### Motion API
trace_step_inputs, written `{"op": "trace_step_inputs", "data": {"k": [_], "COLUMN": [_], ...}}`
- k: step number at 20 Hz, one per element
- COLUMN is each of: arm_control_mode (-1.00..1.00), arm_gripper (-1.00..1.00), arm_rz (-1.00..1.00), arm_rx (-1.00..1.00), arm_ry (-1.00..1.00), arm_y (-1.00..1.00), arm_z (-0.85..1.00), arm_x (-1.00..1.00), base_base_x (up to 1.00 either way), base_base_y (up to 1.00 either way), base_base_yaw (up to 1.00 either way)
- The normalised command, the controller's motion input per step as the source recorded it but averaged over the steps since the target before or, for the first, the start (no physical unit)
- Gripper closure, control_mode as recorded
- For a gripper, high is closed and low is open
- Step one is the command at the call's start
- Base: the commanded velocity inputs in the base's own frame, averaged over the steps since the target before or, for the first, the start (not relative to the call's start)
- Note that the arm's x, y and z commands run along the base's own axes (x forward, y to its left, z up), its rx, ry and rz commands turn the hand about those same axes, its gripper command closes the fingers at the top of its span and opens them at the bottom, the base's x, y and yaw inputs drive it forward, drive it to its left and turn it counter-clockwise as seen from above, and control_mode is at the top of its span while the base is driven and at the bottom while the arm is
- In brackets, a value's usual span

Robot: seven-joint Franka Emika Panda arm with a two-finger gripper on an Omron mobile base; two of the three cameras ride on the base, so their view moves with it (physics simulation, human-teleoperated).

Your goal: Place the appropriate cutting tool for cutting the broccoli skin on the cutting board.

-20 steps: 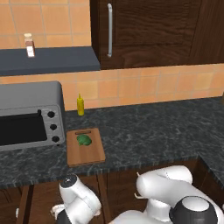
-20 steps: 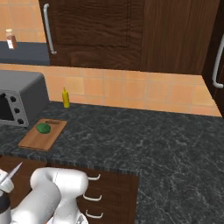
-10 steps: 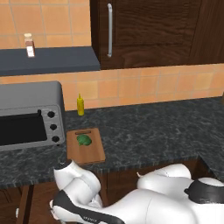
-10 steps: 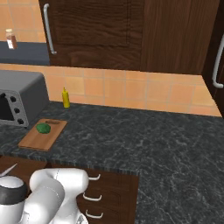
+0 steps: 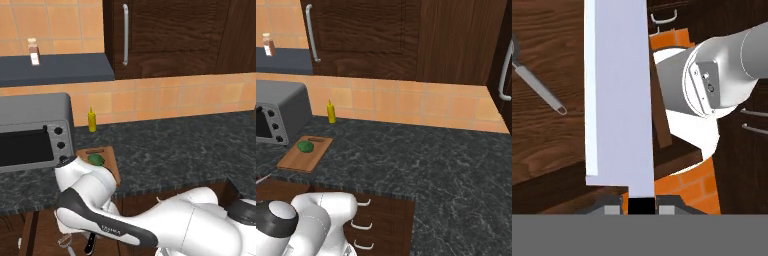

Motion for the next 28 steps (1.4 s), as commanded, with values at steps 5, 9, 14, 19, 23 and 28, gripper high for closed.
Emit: {"op": "trace_step_inputs", "data": {"k": [5, 9, 14, 19, 23, 28], "arm_control_mode": [-1.00, -1.00, -1.00, -1.00, -1.00, -1.00], "arm_gripper": [1.00, 1.00, 1.00, 1.00, 1.00, 1.00], "arm_rz": [-0.10, -0.07, -0.04, -0.07, -0.08, -0.04], "arm_rx": [-0.06, 0.00, 0.00, 0.00, 0.00, 0.00], "arm_ry": [-0.03, -0.11, -0.12, -0.09, -0.06, -0.01], "arm_y": [0.00, 0.00, 0.00, 0.00, 0.00, 0.00], "arm_z": [0.64, 0.21, 0.07, 0.00, 0.00, -0.09], "arm_x": [0.25, 0.48, 0.63, 0.74, 0.77, 0.71], "base_base_x": [0.00, 0.00, 0.00, 0.00, 0.00, 0.00], "base_base_y": [0.00, 0.00, 0.00, 0.00, 0.00, 0.00], "base_base_yaw": [0.00, 0.00, 0.00, 0.00, 0.00, 0.00]}}
